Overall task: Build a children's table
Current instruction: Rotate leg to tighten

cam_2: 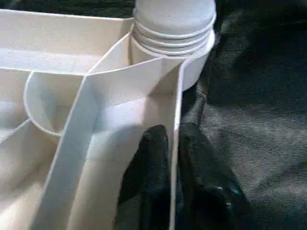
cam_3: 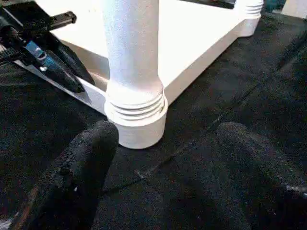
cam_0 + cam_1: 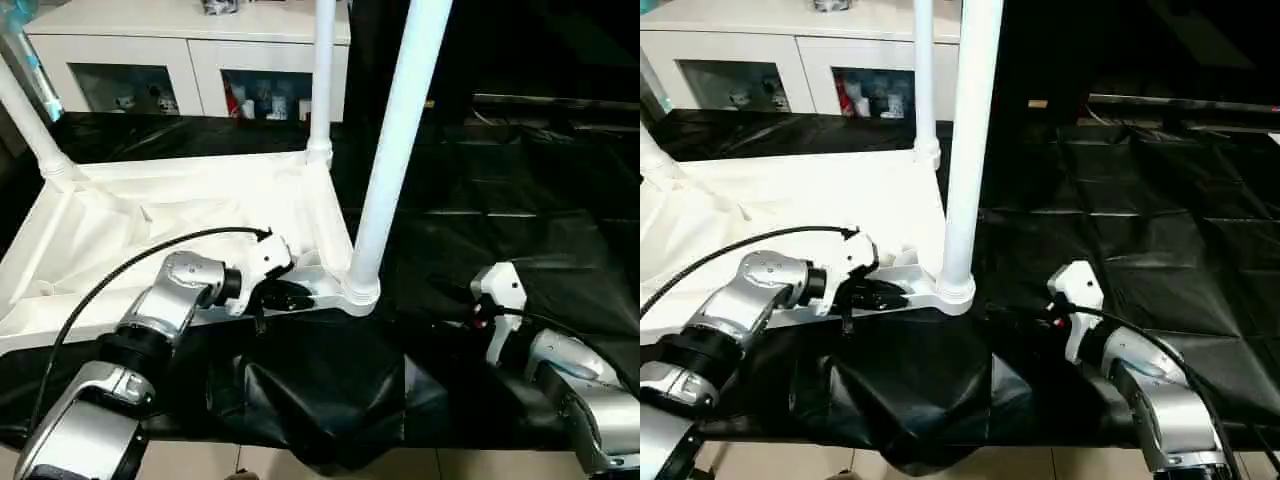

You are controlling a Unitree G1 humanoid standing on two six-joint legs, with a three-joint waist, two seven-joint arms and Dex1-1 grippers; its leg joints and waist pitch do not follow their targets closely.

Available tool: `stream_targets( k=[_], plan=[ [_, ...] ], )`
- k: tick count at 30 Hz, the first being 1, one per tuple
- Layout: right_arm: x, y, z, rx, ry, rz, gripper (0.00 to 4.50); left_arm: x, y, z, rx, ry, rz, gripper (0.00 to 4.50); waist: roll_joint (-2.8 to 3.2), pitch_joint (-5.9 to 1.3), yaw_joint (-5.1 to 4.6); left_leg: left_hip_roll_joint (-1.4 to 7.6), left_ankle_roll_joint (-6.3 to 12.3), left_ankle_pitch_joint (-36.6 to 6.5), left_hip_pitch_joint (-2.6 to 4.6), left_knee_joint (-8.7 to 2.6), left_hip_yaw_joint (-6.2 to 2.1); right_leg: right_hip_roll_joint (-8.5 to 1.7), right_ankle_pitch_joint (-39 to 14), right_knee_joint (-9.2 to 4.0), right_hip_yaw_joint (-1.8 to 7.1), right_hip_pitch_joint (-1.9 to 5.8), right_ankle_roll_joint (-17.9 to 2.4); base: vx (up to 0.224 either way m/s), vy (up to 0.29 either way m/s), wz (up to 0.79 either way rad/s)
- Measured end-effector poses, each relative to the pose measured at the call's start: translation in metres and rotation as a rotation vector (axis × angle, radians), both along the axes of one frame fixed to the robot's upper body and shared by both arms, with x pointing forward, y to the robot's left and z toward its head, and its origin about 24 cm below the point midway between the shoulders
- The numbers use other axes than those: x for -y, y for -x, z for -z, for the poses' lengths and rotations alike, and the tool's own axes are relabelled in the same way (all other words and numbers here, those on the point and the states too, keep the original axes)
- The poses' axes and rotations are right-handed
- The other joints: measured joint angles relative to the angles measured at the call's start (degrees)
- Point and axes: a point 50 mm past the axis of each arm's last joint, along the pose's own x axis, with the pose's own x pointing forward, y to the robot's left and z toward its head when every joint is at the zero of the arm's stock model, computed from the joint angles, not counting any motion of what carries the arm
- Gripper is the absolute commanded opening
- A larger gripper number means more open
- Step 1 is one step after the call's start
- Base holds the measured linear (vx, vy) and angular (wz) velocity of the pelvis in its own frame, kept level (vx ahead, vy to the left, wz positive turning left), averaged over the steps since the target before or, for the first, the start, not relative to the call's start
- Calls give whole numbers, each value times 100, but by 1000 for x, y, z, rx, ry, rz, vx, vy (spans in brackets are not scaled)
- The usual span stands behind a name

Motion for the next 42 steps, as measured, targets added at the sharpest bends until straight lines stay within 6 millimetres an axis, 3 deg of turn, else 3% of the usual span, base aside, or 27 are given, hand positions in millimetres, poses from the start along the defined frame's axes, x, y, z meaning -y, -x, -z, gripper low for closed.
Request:
stream_targets(
  k=[10,11,14,15,24,39,42],
  plan=[
    [-4,-4,-1,-13,-39,4,373,-2,0,-2,-8,-16,4,8,0,0,-78,2,0,-2,-1,-5,0,2,-1,-4,0,-2,0,0,0,0],
    [-8,-5,-1,-21,-71,0,400,-3,1,-2,-12,-15,-5,0,-1,0,-91,2,0,-2,-1,-6,0,2,-1,-3,0,-2,-1,0,0,0],
    [-10,-10,-2,-27,-91,-17,407,-2,5,-2,-29,0,-29,0,-6,3,-108,-1,2,-3,-5,-6,3,-3,-1,-9,0,-3,-1,0,0,0],
    [-11,-11,-2,-28,-92,-21,432,-1,7,-1,-33,7,-34,0,-17,4,-115,-2,6,-5,-6,-6,6,-5,-1,-11,0,-3,-1,0,0,0],
    [-38,-30,6,-18,4,-144,432,8,16,-1,-27,33,-45,0,-22,6,-139,-4,8,-5,-12,-6,8,-11,-3,-9,-7,-6,-1,0,0,0],
    [-47,-53,11,11,59,-200,432,9,20,-2,-20,27,-50,0,-28,9,-147,-10,40,9,-21,-5,9,-18,-5,-7,-8,-14,-1,0,0,0],
    [-49,-56,12,14,61,-217,397,8,20,-2,-20,26,-50,0,-29,9,-154,-10,40,9,-21,-5,9,-18,-5,-5,-8,-15,-1,0,0,0]
  ],
)
